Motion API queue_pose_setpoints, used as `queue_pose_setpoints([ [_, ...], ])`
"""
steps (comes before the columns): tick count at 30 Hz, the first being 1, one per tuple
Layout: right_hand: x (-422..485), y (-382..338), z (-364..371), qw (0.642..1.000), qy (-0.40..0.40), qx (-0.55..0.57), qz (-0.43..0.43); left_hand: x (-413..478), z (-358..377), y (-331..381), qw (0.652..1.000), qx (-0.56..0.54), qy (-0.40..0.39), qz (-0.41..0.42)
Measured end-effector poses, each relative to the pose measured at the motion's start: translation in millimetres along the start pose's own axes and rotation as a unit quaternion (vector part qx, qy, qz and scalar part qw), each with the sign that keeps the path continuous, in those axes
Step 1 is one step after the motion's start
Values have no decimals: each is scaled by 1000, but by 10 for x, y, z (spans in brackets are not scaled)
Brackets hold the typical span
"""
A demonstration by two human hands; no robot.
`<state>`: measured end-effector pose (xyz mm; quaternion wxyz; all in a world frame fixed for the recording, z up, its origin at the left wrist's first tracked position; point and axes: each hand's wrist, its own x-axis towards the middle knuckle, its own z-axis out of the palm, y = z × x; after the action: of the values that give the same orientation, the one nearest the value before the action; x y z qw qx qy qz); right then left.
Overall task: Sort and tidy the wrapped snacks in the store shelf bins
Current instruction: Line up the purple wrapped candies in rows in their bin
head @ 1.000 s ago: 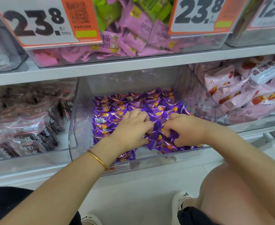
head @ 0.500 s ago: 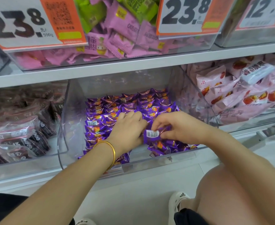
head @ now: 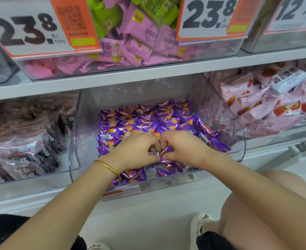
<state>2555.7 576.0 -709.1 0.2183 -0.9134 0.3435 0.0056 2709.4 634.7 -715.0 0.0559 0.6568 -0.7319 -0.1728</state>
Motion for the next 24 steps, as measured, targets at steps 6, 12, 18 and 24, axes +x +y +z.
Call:
queue_pose_setpoints([
  [6,-57,-40,-44,996,-54,-59,50,2,61,31,1000,8,-4,14],
  [12,-14,-71,21,989,-74,-115,63,-27,71,31,1000,10,2,26],
  [18,-71,98,-40,994,-79,47,51,-60,62,25,1000,-12,-1,19],
  [24,-134,272,-215,976,13,197,88,-50,84,23,999,22,4,27],
])
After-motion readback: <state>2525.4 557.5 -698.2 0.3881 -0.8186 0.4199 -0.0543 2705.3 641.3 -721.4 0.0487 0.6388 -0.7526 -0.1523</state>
